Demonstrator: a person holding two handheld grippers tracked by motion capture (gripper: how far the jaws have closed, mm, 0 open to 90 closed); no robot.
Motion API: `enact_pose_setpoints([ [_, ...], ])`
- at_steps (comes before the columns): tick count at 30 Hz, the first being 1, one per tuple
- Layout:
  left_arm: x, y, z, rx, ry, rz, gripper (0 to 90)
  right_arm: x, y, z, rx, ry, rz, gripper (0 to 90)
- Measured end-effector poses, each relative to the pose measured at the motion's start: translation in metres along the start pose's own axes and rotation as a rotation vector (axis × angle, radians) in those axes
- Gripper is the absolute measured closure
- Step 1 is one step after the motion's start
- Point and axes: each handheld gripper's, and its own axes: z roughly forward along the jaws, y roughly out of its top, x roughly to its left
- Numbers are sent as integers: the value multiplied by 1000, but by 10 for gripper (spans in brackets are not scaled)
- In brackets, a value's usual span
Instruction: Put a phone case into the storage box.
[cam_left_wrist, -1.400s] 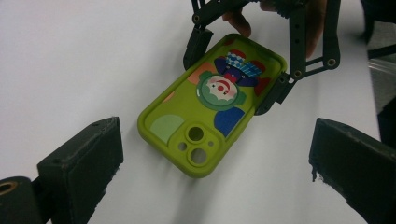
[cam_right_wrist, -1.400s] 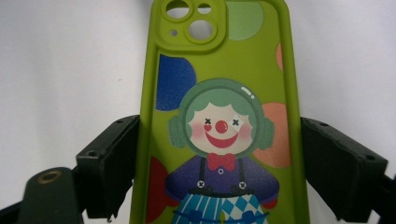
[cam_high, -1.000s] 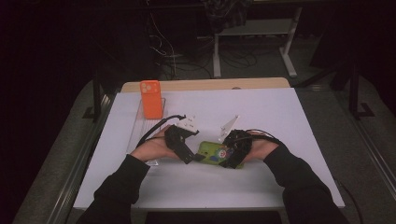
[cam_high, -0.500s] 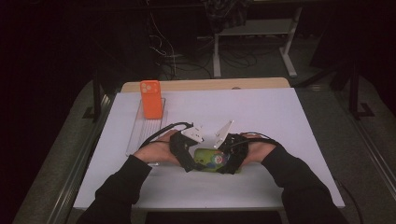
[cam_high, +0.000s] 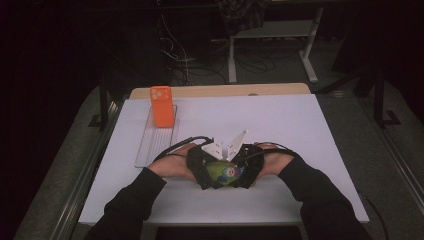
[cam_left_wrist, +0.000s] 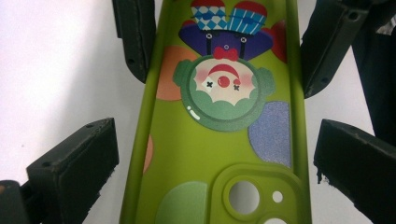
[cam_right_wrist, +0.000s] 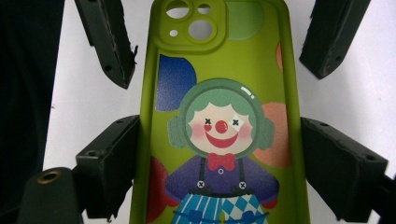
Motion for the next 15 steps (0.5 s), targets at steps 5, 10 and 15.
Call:
enact_pose_setpoints([
  [5,-1,1,3,17,-4,13,18,0,1,-1,-12,-7,-2,149],
  [10,-2,1,4,15,-13,4,56,-2,0,-2,-14,-11,-24,149],
  [15,0,0,2,20,-2,2,119,-1,1,-1,-10,-13,-17,149],
])
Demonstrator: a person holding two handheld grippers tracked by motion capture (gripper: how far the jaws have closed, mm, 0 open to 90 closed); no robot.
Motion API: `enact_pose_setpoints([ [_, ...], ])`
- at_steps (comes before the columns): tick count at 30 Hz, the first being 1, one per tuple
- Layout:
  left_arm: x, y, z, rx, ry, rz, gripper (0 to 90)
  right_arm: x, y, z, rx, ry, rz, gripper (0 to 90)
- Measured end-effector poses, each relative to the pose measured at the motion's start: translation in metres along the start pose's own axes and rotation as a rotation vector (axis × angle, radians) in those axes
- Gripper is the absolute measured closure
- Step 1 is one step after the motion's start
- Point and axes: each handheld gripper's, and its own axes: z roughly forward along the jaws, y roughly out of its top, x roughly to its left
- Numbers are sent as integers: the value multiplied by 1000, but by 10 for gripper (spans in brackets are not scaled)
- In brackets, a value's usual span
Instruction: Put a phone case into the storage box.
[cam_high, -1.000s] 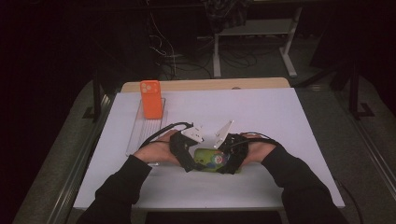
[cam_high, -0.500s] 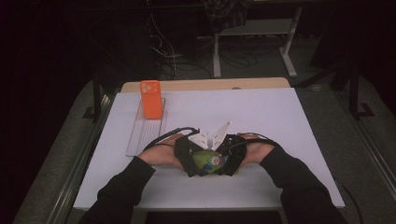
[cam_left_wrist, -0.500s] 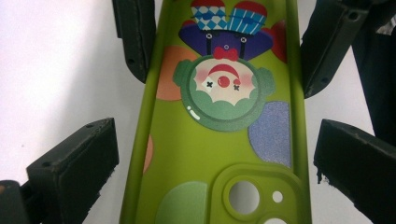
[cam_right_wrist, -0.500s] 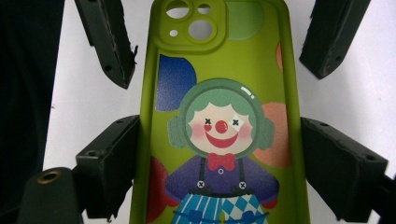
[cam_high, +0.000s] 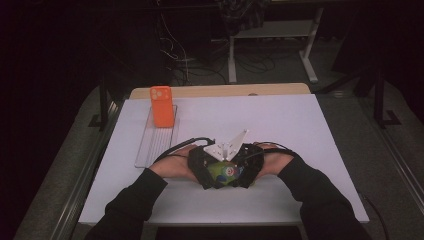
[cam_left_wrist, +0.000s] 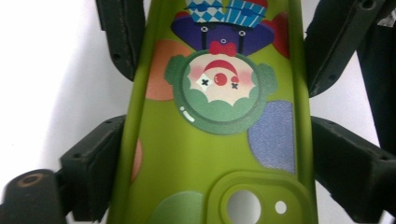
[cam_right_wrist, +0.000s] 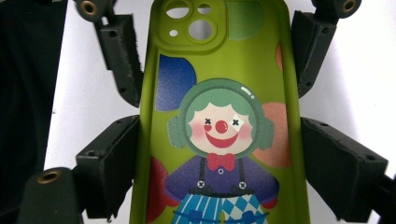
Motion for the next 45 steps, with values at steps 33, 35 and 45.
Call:
enact_pose_setpoints([
  [33,-1,-2,-7,22,5,-44,154,-7,-7,-11,-47,10,68,81],
  [35,0,-2,-8,40,12,-46,153,-9,-9,-13,-61,3,81,65],
  [45,3,-5,-10,34,100,-180,154,-20,-27,-31,-123,-63,221,67],
])
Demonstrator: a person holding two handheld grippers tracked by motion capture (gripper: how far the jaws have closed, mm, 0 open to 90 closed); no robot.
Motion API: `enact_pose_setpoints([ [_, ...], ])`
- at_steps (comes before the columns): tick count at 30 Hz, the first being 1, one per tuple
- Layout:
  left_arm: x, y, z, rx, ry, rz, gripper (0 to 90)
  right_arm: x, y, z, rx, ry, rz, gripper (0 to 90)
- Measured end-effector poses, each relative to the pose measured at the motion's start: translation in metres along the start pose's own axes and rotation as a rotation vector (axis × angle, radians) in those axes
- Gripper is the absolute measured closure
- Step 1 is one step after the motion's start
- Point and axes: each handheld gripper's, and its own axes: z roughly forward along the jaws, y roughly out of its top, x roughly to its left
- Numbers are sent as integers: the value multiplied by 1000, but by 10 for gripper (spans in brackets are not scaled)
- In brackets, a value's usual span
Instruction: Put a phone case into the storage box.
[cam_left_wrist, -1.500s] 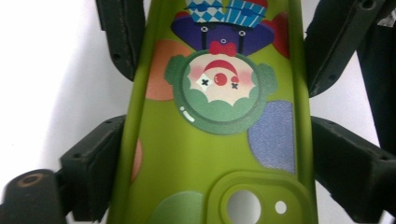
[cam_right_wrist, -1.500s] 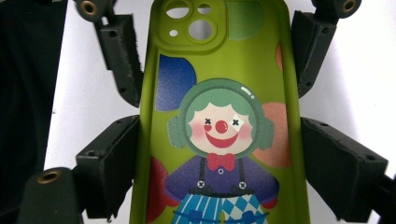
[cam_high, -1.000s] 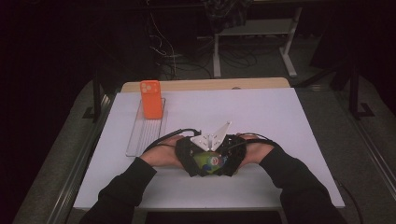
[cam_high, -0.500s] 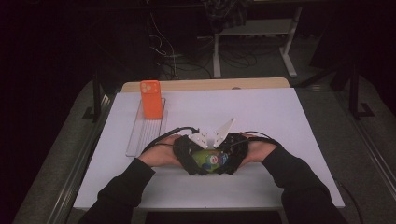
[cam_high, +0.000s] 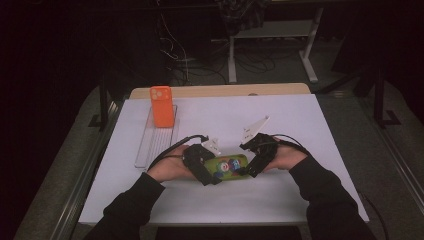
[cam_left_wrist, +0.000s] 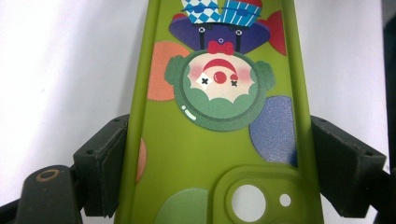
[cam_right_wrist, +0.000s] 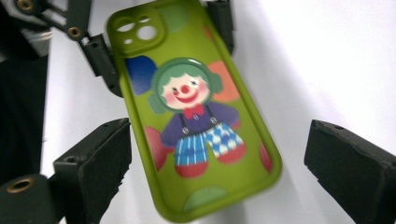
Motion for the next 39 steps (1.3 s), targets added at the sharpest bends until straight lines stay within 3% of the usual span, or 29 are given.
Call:
enact_pose_setpoints([
  [2,1,0,0,-6,26,-30,153,-3,-3,-4,-10,-12,30,66],
  [3,2,-1,0,-14,40,-45,153,-5,-4,-4,-28,-27,19,63],
  [10,6,-2,-2,-28,117,-111,152,-7,-15,-13,-78,-105,181,75],
  [13,8,-2,-4,-45,132,-156,153,-6,-20,-15,-101,-137,228,62],
  [17,8,-3,-5,-52,145,-196,153,-5,-26,-14,-92,-163,277,61],
  [19,10,-3,-7,-33,144,-177,152,-4,-29,-11,-87,-168,282,47],
  [20,11,-3,-7,-35,150,-182,152,-3,-30,-9,-81,-178,307,48],
  [22,11,-3,-7,-47,152,-200,152,-1,-32,-6,-71,-189,307,34],
  [29,16,-5,-12,-42,172,-223,152,6,-39,3,-120,-220,399,23],
  [30,16,-5,-13,-34,169,-221,152,7,-39,5,-132,-227,403,21],
  [31,15,-5,-12,-64,169,-251,152,8,-40,7,-135,-239,400,20],
  [35,16,-5,-14,-45,171,-238,152,8,-40,12,-161,-261,424,22],
  [39,16,-5,-14,-45,176,-243,152,7,-41,17,-147,-262,425,22],
])
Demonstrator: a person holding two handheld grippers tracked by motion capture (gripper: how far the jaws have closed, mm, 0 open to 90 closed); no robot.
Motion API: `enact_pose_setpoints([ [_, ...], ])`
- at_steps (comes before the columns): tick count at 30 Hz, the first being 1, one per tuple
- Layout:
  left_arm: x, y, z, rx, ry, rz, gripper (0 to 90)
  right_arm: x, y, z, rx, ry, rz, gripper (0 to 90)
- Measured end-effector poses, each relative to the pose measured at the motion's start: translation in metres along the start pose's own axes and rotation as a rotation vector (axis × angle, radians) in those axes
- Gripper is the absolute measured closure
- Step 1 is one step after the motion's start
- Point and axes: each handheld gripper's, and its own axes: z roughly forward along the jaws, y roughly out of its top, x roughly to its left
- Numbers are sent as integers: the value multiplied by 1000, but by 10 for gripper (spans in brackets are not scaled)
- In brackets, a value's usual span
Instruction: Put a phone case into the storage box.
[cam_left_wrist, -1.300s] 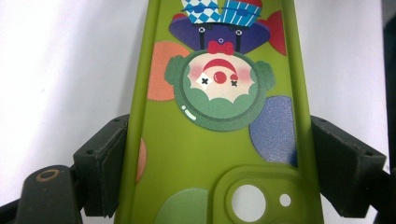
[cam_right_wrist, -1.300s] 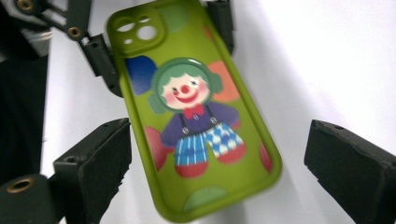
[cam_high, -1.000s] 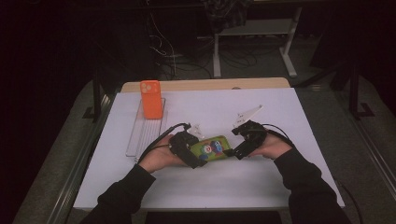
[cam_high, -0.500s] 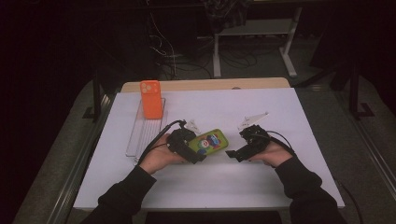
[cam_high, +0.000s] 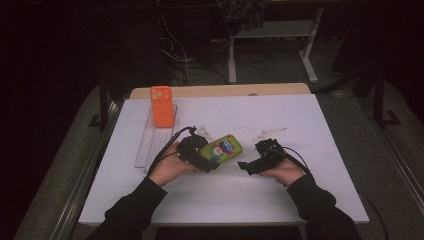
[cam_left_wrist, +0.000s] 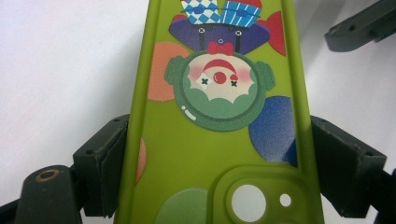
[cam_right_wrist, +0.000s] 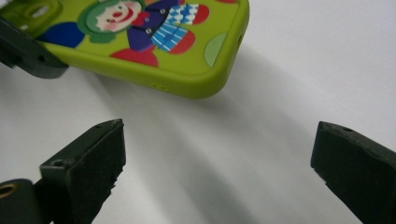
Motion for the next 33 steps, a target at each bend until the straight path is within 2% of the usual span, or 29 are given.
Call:
enact_pose_setpoints([
  [4,0,0,0,0,2,-5,152,-1,0,1,5,-10,-11,22],
  [12,0,0,1,6,-9,-1,152,1,0,0,-3,-56,-95,22],
  [13,-2,0,2,-20,-11,-33,153,2,0,0,-1,-62,-109,22],
  [16,-2,0,3,-19,-13,-32,153,4,1,0,-5,-73,-143,22],
  [18,0,0,1,6,-13,-2,153,5,1,0,-4,-84,-172,22],
  [25,0,0,1,6,-15,-2,153,10,2,-2,-12,-108,-231,22],
  [26,-2,0,3,-17,-17,-32,153,11,2,-2,-7,-116,-242,22],
  [31,-2,0,3,-13,-20,-16,153,15,1,-1,0,-135,-314,22],
  [32,0,0,2,5,-19,8,153,16,1,-1,-2,-137,-323,22],
  [33,0,0,2,10,-19,12,153,16,1,0,2,-145,-340,22],
])
